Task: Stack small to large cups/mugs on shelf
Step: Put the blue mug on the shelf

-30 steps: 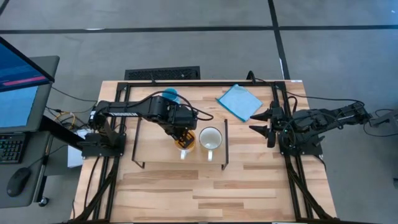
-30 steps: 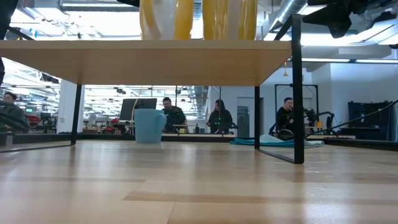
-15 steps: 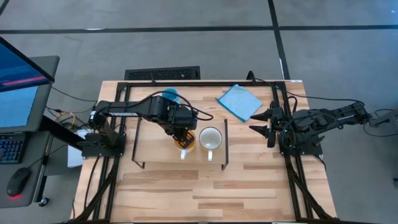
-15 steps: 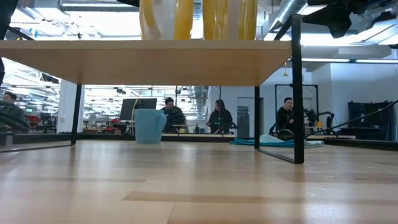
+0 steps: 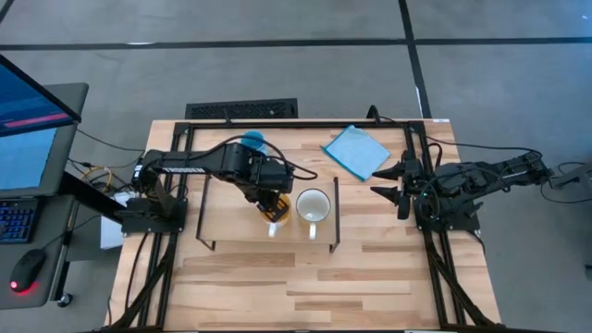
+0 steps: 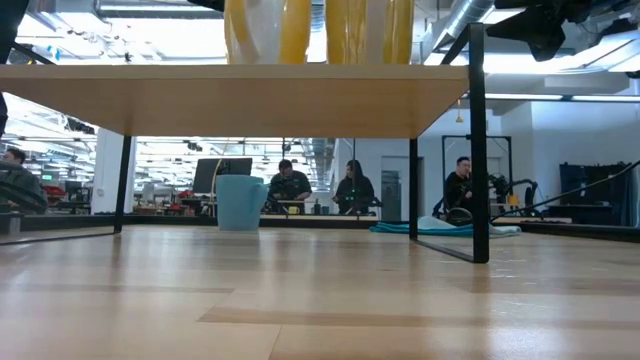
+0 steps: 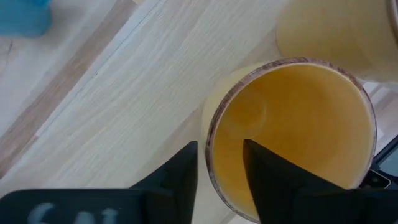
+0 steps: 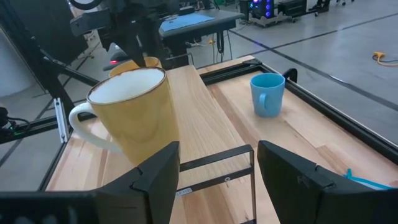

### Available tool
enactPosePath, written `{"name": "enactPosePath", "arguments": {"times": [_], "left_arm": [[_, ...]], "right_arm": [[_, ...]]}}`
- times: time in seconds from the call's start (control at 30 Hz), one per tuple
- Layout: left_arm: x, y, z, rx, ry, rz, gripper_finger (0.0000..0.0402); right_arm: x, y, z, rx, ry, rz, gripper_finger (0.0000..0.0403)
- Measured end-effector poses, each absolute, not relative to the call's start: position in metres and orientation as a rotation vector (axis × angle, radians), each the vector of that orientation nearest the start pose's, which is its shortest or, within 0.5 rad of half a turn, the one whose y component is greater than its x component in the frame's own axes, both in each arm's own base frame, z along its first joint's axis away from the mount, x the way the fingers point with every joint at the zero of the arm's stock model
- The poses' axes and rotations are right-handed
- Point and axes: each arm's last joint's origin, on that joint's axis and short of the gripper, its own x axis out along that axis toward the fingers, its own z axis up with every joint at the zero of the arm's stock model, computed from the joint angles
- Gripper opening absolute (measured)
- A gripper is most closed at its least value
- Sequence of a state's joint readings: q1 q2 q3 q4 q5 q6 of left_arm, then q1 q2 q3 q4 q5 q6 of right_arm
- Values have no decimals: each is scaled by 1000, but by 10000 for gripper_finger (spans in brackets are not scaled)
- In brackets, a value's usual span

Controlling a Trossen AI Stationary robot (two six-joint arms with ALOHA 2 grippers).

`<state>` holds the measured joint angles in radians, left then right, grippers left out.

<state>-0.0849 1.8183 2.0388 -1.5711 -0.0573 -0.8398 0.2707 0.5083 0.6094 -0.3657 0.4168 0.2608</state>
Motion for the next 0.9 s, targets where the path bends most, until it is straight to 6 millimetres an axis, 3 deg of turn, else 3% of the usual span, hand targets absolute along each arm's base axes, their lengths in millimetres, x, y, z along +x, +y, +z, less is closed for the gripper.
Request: {"name": "enactPosePath", "arguments": {"times": [0.27,0.47,0.6,0.7,0.77,0.9], "left_arm": [[331,-23,377,-641,1266,542,207],[330,-22,383,-636,1247,524,224],[327,-22,404,-642,1172,477,224],[321,-22,431,-640,1069,425,224],[314,-20,452,-617,981,391,224],[296,-17,472,-505,832,321,224]], "right_arm": [[117,20,292,163,230,-176,240],[117,20,292,162,230,-176,240],[117,20,292,163,230,-176,240],[117,20,292,162,230,-176,240],[117,20,292,163,230,-176,240],[117,20,292,163,230,-176,240]]}}
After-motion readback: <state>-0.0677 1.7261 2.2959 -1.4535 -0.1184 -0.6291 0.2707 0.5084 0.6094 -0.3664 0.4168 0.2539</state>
